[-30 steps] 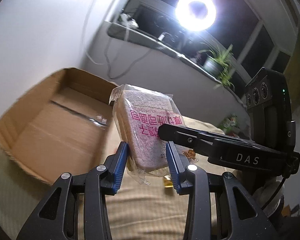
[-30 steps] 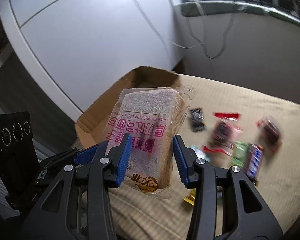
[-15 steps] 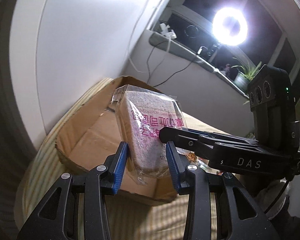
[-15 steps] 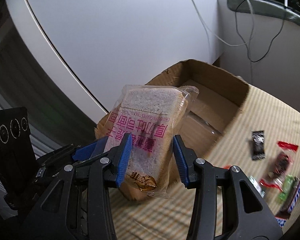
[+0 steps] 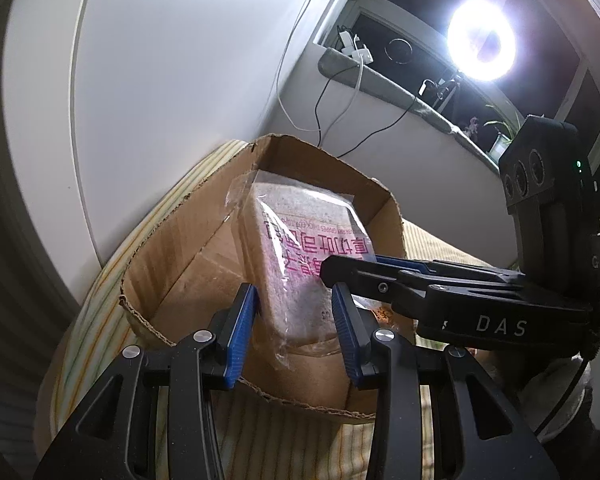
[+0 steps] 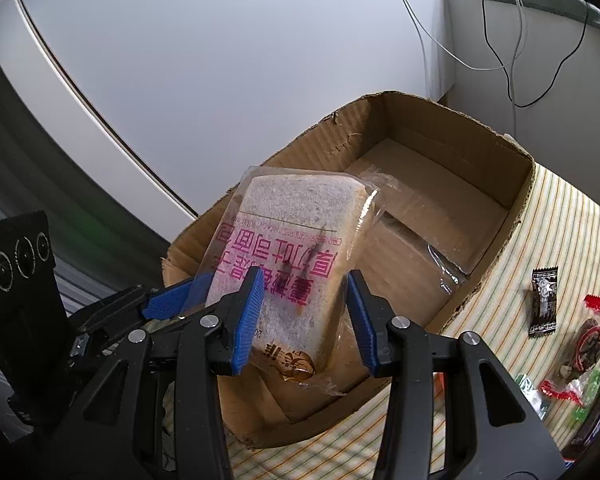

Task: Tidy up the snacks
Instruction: 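Lift the bread loaf with the right gripper and lower it into the cardboard box, then grasp the yellow candy packet with the left gripper while the right gripper approaches a Snickers bar, then grasp the Snickers bar with the right gripper and lift it, then drop the yellow packet into the box with the left gripper while the right gripper drops the Snickers bar there, then move both grippers back to the snacks on the bed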

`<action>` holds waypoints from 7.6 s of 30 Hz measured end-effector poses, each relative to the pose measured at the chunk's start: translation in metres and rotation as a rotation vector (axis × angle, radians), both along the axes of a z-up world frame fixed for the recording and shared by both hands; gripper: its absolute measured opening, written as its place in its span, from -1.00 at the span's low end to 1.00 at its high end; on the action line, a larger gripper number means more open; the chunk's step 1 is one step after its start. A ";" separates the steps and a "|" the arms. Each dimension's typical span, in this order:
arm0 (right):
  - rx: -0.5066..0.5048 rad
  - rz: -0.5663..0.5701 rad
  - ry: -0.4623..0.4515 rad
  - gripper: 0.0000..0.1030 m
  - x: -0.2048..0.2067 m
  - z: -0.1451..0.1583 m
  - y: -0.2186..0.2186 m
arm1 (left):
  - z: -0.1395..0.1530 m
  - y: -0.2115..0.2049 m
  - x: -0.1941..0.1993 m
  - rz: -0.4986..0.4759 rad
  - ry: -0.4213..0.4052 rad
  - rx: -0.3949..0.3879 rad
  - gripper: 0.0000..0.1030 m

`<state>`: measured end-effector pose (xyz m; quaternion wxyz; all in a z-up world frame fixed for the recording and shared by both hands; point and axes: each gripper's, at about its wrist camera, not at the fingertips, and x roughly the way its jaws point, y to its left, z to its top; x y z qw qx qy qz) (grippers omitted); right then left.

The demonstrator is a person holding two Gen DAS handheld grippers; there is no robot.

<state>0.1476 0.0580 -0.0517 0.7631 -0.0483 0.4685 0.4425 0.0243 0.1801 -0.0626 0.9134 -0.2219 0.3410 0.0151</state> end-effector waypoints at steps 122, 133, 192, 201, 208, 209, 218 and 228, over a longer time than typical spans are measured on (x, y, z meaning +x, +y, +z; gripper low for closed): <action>-0.112 -0.097 -0.196 -0.42 -0.017 0.005 -0.199 | 0.011 -0.153 0.004 -0.256 -0.021 0.208 -0.57; -0.077 -0.073 -0.244 -0.41 0.005 0.032 -0.135 | 0.031 -0.097 0.005 -0.129 -0.063 0.253 -0.57; -0.102 -0.063 -0.307 0.26 0.048 0.025 -0.051 | 0.034 -0.065 0.019 -0.020 -0.048 0.288 -0.16; -0.100 -0.140 -0.312 0.26 0.037 0.032 -0.105 | 0.038 -0.088 0.009 -0.069 -0.083 0.277 -0.16; -0.123 -0.219 -0.317 0.26 0.027 0.031 -0.162 | 0.033 -0.117 0.009 -0.141 -0.080 0.261 -0.16; -0.127 -0.230 -0.315 0.26 0.026 0.030 -0.169 | 0.032 -0.122 0.010 -0.151 -0.076 0.258 -0.16; -0.186 -0.330 -0.264 0.26 0.022 0.008 -0.242 | 0.011 -0.159 0.019 -0.245 -0.026 0.214 -0.16; -0.192 -0.378 -0.146 0.26 0.023 -0.028 -0.275 | -0.019 -0.191 0.038 -0.340 0.064 0.182 -0.34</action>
